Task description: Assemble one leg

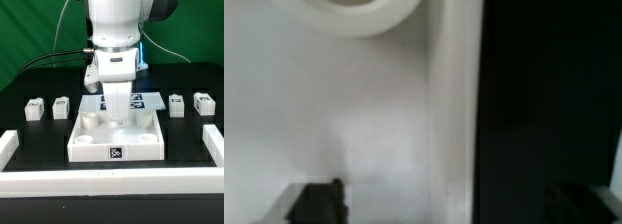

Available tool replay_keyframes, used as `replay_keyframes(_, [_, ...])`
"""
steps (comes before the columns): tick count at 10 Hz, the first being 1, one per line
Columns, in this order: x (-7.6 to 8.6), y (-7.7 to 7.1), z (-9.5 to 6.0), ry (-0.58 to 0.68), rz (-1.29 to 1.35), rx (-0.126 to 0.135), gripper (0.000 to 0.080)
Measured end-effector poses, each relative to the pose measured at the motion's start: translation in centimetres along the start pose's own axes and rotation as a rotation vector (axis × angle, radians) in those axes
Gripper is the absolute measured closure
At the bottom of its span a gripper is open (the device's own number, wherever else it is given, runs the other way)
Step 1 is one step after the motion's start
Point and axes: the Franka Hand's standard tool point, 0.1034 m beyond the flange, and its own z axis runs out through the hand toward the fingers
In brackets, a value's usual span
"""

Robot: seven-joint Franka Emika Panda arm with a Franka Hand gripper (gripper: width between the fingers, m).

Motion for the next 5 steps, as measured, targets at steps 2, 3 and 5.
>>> replay_keyframes(2, [-0.01,-0.02,0.03,0.000,0.000,0.001,0.0533])
replay_keyframes(3, [-0.01,-0.03,0.05,0.000,0.000,0.001,0.0668])
replay_keyframes(5, [-0.02,0.09,-0.03,0.000,0.001,-0.004,0.0733])
